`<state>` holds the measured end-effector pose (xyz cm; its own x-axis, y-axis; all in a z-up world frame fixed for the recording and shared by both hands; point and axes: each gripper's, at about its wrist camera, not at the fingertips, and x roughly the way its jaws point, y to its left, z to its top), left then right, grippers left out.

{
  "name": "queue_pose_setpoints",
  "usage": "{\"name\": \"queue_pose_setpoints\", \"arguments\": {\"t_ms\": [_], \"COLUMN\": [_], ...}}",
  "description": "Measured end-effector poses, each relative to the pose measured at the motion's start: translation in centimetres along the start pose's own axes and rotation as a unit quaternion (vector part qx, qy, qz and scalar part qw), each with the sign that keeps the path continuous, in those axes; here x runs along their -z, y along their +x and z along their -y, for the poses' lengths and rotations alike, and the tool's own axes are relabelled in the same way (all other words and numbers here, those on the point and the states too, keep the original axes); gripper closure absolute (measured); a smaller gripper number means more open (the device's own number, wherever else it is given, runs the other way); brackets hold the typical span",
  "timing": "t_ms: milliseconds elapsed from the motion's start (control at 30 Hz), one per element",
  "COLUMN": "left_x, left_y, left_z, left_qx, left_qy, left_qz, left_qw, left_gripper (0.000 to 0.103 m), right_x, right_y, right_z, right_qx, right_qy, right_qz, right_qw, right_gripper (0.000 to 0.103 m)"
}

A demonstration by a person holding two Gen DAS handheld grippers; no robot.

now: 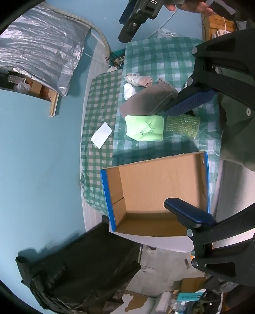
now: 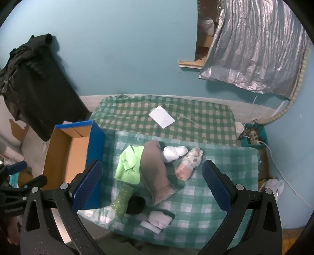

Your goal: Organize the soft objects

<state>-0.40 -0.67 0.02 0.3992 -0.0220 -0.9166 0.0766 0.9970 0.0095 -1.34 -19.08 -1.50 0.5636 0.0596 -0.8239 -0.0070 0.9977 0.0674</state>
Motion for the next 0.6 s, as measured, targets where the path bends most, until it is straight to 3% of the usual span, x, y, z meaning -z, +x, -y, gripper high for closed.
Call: {"name": "queue_pose_setpoints", "arguments": {"t_ms": [600], "left_x": [0.2], "left_y": [0.2], "left_z": [2.3], "left_qx": [-0.009], "left_qy": [0.031], "left_qz": [-0.003], "left_qw": [0.9995], "left_gripper": [0.016], "right_x": [0.5], "right_y": [-0.2], "right_z": [0.9], "right_qx": [0.001], "right_qy": [0.005], "right_qz": [-0.006], "right_qw": [1.0], "right_gripper": [0.002]}}
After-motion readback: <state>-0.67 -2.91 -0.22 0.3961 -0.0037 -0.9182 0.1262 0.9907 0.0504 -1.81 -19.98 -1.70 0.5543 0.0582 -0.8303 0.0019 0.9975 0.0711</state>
